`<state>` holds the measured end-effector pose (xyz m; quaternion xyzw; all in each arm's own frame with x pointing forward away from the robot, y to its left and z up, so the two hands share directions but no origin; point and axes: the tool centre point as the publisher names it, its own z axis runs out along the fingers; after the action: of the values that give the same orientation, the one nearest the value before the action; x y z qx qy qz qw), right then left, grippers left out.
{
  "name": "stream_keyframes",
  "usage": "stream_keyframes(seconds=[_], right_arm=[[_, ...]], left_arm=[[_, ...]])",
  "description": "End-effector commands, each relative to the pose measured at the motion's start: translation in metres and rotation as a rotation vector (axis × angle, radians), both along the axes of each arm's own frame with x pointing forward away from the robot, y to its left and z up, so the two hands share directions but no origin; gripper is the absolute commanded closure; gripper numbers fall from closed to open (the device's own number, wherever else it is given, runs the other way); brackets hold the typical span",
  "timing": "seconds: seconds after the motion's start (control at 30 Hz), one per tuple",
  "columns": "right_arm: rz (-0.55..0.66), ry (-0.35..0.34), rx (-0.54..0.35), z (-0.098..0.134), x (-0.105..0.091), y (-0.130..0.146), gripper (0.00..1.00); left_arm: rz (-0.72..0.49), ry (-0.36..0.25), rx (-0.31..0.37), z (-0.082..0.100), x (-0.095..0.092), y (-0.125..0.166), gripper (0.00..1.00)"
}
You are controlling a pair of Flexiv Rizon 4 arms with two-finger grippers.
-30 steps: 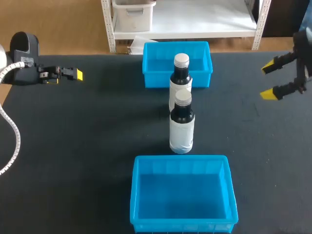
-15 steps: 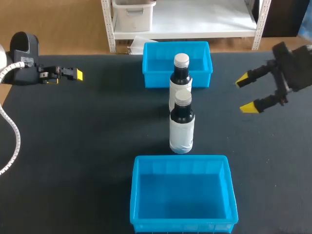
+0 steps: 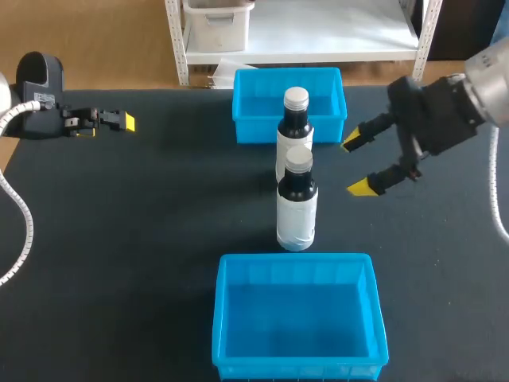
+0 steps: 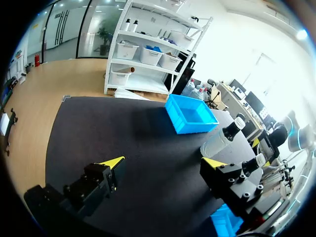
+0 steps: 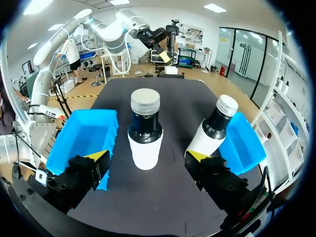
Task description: Pick up the bottle, and place it in the far bin if it is heavy, or in the near bin if it is light.
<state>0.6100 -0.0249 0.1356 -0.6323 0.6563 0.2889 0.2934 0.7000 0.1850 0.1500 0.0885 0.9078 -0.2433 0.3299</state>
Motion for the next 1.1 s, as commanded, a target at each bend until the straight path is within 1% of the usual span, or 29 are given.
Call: stream_keyframes(seconds=[0.03, 0.4, 0.9, 1.1], right_arm=[[0.020, 0.017, 0.009, -0.005, 0.008, 0.012, 0.00], [0.023, 0.042, 0.042, -0.011, 0.010, 0.034, 0.00], [0.037, 0.077, 0.049, -0.017, 0.005, 0.064, 0.00], [0.039, 0.085, 0.054, -0.017, 0.003, 0.070, 0.00]], left_arm=[[0.000, 0.000, 0.000, 0.000, 0.000, 0.000, 0.00], [0.000, 0.000, 0.000, 0.000, 0.000, 0.000, 0.00], [0.000, 0.000, 0.000, 0.000, 0.000, 0.000, 0.00], [0.000, 0.000, 0.000, 0.000, 0.000, 0.000, 0.00]])
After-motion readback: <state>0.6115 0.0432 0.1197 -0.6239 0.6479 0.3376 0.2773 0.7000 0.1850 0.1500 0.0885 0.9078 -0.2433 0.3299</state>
